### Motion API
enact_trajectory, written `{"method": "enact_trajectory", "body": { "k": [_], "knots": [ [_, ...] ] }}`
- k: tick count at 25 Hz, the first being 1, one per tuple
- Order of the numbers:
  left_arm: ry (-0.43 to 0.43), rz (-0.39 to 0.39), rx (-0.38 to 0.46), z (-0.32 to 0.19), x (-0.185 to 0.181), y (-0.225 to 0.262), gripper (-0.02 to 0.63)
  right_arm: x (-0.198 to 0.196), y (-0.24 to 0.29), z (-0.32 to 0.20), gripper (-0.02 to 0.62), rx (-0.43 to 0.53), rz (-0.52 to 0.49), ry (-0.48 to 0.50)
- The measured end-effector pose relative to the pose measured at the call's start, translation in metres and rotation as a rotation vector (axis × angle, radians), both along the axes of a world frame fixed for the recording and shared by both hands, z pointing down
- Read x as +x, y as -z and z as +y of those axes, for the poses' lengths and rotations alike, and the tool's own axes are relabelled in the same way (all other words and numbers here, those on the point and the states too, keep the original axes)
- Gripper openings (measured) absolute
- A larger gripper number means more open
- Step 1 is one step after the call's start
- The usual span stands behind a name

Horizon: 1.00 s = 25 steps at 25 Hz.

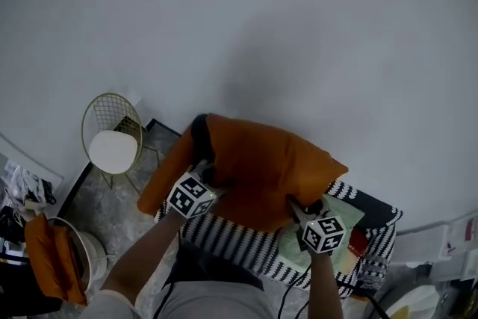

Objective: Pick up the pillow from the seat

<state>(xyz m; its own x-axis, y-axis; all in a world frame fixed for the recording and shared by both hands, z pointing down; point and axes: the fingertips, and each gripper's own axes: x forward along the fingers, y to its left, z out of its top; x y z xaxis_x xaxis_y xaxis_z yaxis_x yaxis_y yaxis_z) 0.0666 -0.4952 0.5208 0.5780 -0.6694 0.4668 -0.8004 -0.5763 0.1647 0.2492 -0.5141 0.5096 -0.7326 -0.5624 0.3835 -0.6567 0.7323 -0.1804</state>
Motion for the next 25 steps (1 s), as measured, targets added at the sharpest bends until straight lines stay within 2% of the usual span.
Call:
{"method": "enact_trajectory", "body": {
  "k": [5, 12, 25],
  "knots": [
    [-0.030, -0.002, 0.035, 0.024, -0.007, 0.036, 0.173, -0.007, 0.037, 0.029, 0.231, 0.053, -0.001, -0.017],
    [-0.062, -0.010, 0.079, 0.072, -0.025, 0.078, 0.176, -0.024, 0.074, 0.085, 0.233, 0.072, -0.019, -0.071],
    [-0.110, -0.009, 0.135, 0.165, -0.055, 0.118, 0.183, -0.053, 0.116, 0.187, 0.242, 0.127, -0.017, -0.119]
  ]
}}
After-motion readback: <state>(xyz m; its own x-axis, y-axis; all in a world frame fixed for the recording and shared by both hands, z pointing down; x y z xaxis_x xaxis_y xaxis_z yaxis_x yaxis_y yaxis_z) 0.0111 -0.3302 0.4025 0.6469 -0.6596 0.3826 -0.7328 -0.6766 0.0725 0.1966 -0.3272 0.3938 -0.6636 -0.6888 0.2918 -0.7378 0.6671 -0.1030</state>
